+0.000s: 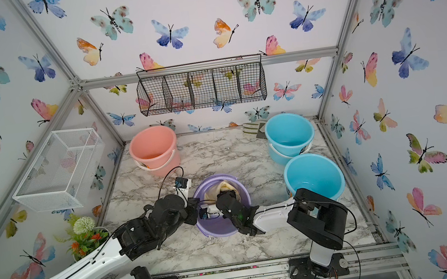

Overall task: Wipe the inside of the bucket with a cloth
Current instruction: Wipe the dirt from the inside of the bucket.

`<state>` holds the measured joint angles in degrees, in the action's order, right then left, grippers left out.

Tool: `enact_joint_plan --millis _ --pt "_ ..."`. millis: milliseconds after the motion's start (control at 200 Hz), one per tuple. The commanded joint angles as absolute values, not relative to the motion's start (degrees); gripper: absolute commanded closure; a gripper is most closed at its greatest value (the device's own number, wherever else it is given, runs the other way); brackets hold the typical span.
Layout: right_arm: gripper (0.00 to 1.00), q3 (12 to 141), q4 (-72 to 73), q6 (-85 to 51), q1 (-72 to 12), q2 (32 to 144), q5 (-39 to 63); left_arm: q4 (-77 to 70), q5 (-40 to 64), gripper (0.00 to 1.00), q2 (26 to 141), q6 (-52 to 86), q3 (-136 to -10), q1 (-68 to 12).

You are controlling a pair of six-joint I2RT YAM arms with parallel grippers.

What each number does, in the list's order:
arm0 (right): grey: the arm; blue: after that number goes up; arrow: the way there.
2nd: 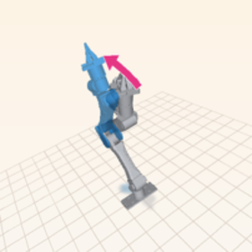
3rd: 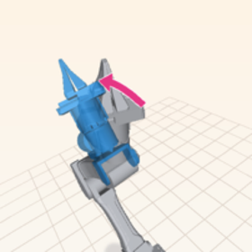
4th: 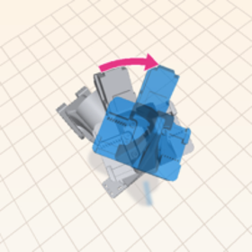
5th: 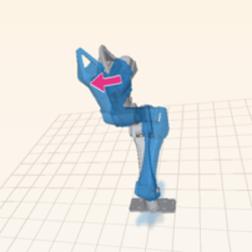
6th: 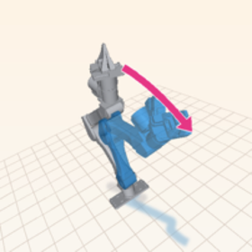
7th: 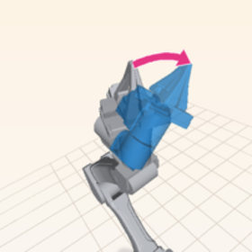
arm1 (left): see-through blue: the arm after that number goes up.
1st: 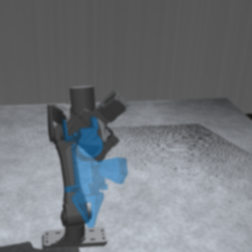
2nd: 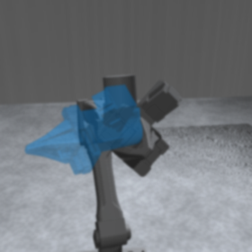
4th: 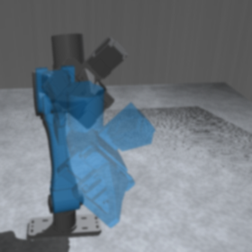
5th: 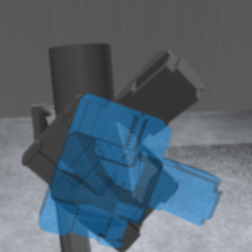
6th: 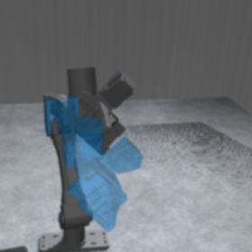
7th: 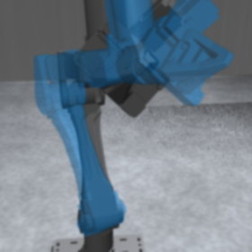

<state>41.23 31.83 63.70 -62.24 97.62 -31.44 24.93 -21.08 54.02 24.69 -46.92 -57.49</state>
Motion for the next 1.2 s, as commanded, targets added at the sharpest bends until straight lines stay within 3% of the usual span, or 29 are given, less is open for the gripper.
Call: enact_joint_plan --millis 0,280,470,686,856,1196 --pt "0.98 44.0 29.9 70.8 -62.4 99.8 -35.6 22.7 -19.5 1.00 52.4 25.5 -47.2 -57.9" --pt "0.98 57.7 -13.7 56.8 -62.2 99.0 -24.7 23.8 -20.5 1.00 51.3 25.7 -46.6 -57.9" --pt "0.98 64.1 -30.0 51.6 -61.5 99.2 -9.1 23.4 -20.4 1.00 51.4 25.6 -46.1 -57.9" --pt "0.98 63.3 -29.7 50.2 -60.1 99.8 5.8 23.2 -20.5 1.00 51.4 25.8 -45.8 -57.9" --pt "0.98 57.0 -15.4 41.7 -59.4 96.6 13.3 23.3 -21.3 1.00 50.7 26.6 -45.2 -57.9" --pt "0.98 46.3 14.3 4.4 -59.4 94.2 5.8 23.6 -22.8 1.00 50.2 29.3 -45.1 -57.9"
